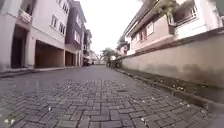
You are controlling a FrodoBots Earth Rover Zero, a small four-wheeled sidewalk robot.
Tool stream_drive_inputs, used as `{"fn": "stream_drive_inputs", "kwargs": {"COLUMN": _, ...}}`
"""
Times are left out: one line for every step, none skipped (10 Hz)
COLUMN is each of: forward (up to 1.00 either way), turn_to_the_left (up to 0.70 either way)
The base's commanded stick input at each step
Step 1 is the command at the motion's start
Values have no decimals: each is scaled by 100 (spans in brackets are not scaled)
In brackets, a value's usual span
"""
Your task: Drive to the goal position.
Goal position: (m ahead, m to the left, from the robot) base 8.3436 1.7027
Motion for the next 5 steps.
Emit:
{"fn": "stream_drive_inputs", "kwargs": {"forward": 69, "turn_to_the_left": 3}}
{"fn": "stream_drive_inputs", "kwargs": {"forward": 69, "turn_to_the_left": 3}}
{"fn": "stream_drive_inputs", "kwargs": {"forward": 69, "turn_to_the_left": 3}}
{"fn": "stream_drive_inputs", "kwargs": {"forward": 69, "turn_to_the_left": 3}}
{"fn": "stream_drive_inputs", "kwargs": {"forward": 69, "turn_to_the_left": 3}}
